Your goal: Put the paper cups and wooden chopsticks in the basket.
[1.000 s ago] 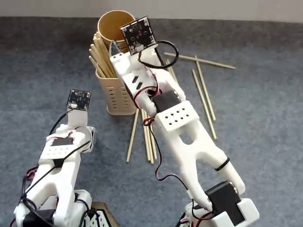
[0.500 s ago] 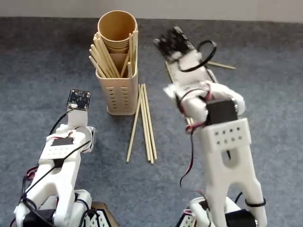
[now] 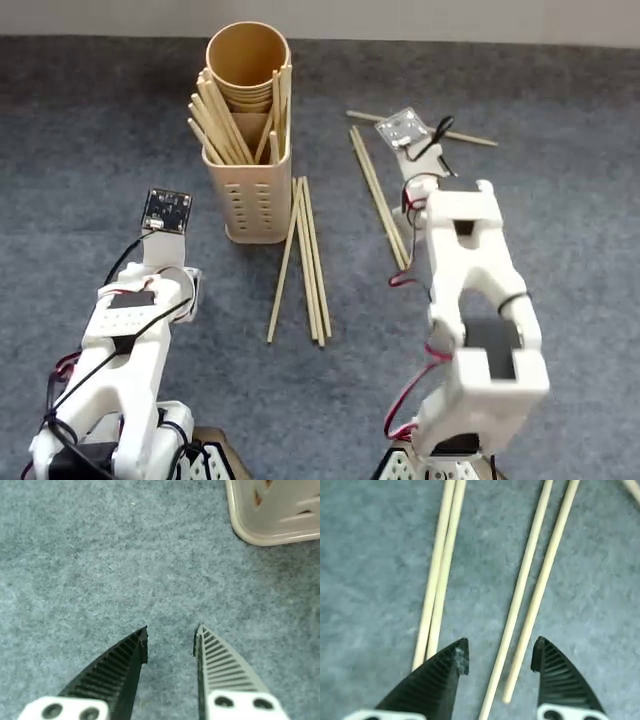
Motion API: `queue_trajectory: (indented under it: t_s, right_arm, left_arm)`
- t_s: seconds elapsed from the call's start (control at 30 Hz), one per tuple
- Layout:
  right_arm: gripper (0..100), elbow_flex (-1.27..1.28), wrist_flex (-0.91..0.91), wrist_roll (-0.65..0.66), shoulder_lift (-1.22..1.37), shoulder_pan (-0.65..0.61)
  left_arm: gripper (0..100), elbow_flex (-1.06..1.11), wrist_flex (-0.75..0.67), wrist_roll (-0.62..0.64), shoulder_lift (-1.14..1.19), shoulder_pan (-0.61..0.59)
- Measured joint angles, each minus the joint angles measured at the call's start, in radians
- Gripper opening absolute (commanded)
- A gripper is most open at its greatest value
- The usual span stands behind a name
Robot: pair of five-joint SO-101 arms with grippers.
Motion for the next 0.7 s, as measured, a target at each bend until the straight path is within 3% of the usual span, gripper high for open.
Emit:
queue_trajectory:
  t_s: [0.23, 0.43, 0.5, 0.57, 0.7]
  right_arm:
    - [21.0, -0.204, -0.009, 0.0, 0.264, 0.025]
    - [20.7, -0.293, -0.009, 0.021, 0.345, 0.052]
    - [15.6, -0.301, -0.009, 0.049, 0.365, 0.052]
    - [2.1, -0.308, -0.009, 0.057, 0.387, 0.052]
    - [0.2, -0.322, 0.008, 0.061, 0.413, 0.063]
  left_arm:
    - [18, 0.0, 0.0, 0.0, 0.0, 0.0]
    - [18, 0.0, 0.0, 0.0, 0.0, 0.0]
    - [18, 0.0, 0.0, 0.0, 0.0, 0.0]
    - [18, 0.0, 0.0, 0.0, 0.0, 0.0]
    - [18, 0.0, 0.0, 0.0, 0.0, 0.0]
